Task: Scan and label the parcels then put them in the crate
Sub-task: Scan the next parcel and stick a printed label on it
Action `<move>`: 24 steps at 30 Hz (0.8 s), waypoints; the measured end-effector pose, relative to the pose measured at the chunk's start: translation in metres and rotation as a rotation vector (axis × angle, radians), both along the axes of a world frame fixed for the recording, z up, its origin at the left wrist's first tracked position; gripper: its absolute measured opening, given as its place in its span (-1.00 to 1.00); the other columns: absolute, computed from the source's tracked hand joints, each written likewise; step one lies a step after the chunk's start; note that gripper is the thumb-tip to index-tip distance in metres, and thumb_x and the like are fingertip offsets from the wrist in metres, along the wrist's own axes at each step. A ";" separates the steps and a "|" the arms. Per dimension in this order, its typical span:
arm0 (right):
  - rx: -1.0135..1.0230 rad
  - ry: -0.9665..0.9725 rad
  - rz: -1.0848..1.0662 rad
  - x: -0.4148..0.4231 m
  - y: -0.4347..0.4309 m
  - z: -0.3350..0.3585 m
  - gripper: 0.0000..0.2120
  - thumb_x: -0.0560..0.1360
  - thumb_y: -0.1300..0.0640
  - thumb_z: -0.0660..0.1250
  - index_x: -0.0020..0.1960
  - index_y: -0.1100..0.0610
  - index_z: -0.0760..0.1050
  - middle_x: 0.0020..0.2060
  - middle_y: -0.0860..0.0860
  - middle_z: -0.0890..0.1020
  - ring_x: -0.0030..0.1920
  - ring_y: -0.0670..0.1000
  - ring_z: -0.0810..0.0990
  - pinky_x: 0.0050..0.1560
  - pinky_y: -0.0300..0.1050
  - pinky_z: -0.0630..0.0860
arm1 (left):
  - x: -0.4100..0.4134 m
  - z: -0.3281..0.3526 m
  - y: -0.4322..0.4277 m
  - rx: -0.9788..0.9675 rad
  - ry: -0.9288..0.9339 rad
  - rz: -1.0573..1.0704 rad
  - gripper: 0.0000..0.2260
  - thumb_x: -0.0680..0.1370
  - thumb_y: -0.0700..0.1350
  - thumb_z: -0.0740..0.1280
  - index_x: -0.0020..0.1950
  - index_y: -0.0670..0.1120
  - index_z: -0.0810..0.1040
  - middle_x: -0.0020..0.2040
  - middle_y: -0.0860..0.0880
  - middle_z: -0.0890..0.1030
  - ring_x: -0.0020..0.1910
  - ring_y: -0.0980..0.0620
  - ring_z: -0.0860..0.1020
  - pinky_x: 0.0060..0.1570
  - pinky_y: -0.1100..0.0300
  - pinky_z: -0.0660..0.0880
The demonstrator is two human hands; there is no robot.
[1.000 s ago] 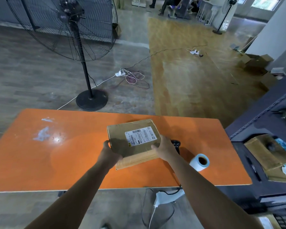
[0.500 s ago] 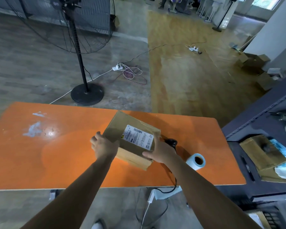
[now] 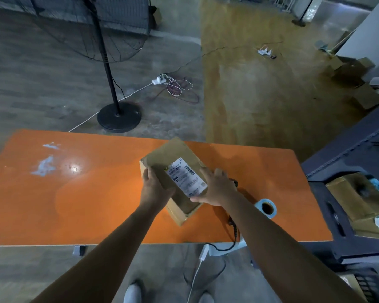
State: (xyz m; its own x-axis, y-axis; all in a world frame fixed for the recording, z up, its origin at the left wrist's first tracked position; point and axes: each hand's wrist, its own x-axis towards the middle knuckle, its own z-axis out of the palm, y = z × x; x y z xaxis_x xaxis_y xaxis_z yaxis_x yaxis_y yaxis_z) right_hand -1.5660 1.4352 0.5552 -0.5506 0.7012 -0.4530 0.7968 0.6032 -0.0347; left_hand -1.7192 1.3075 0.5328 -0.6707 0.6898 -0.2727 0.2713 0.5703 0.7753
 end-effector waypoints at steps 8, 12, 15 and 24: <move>-0.031 0.020 -0.022 0.025 -0.012 -0.011 0.17 0.31 -0.48 0.35 0.59 -0.03 -0.26 0.40 0.17 0.26 0.22 0.17 0.50 0.00 0.01 0.56 | 0.020 -0.009 0.013 -0.123 0.124 -0.286 0.04 0.29 0.02 0.58 0.58 0.02 0.00 0.58 -0.07 -0.22 0.54 -0.21 -0.01 0.40 -0.12 0.28; -0.035 0.067 -0.034 0.041 -0.010 -0.012 0.13 0.35 -0.48 0.31 0.59 -0.04 -0.30 0.44 0.15 0.23 0.14 0.11 0.55 -0.10 -0.03 0.59 | 0.014 -0.012 0.026 -0.152 0.225 -0.374 0.03 0.24 0.09 0.59 0.56 0.06 0.05 0.58 -0.02 -0.15 0.53 -0.24 -0.04 0.34 -0.24 0.35; 0.074 0.144 -0.055 0.059 -0.006 -0.011 -0.08 0.48 -0.45 0.14 0.61 0.01 -0.15 0.44 0.13 0.29 0.18 0.12 0.54 -0.07 -0.01 0.59 | 0.017 -0.011 0.033 -0.162 0.301 -0.414 0.00 0.29 0.13 0.54 0.57 0.05 0.01 0.57 0.00 -0.12 0.53 -0.22 -0.06 0.35 -0.27 0.30; 0.000 0.233 -0.409 0.095 0.012 -0.039 -0.39 0.66 -0.06 0.12 0.57 0.18 -0.01 0.10 0.14 0.55 0.03 0.16 0.58 -0.13 0.02 0.53 | 0.056 -0.009 0.030 -0.209 0.468 -0.304 -0.21 0.45 0.20 0.38 0.56 0.03 0.08 0.58 -0.05 -0.01 0.55 -0.13 -0.10 0.44 -0.17 0.15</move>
